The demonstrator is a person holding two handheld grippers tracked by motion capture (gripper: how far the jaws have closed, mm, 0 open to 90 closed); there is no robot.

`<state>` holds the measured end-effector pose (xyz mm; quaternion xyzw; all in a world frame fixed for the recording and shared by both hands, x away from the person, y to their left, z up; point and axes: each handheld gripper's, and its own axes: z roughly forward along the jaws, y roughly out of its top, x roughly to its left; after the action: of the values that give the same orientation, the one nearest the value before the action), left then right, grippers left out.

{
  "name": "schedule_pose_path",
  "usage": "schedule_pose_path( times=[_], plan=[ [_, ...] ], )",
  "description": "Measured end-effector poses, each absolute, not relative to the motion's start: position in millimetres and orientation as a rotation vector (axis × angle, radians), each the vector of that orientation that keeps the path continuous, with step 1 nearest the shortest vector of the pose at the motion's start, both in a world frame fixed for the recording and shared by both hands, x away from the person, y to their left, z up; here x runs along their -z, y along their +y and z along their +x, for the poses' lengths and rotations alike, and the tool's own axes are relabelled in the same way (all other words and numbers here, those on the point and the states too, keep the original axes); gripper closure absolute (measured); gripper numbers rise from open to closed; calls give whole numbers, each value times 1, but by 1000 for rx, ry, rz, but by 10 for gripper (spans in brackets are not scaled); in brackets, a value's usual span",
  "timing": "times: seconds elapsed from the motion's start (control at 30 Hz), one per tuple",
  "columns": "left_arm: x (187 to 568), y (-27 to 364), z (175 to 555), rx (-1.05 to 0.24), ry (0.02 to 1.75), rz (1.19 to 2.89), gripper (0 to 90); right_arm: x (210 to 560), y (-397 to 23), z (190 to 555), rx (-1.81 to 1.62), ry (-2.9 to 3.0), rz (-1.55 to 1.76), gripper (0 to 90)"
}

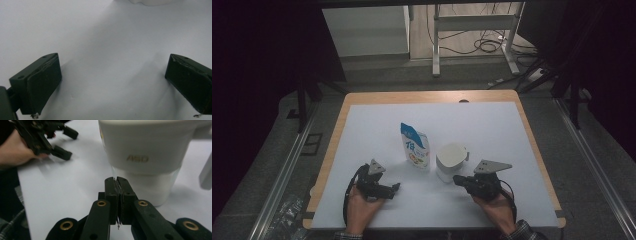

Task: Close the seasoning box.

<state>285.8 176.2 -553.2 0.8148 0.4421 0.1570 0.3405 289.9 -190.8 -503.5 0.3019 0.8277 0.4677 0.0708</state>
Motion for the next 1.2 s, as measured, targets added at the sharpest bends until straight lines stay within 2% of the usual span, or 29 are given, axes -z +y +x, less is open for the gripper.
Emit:
schedule_pose_path(
  times=[0.33, 1.2],
  plan=[
    [553, 176, 286, -409, 1151, 2120, 10, 522, -180, 298, -1379, 2522, 924, 888],
    [553, 176, 286, -409, 1149, 2121, 10, 525, -148, 322, -1305, 2483, 924, 892]
  ],
)
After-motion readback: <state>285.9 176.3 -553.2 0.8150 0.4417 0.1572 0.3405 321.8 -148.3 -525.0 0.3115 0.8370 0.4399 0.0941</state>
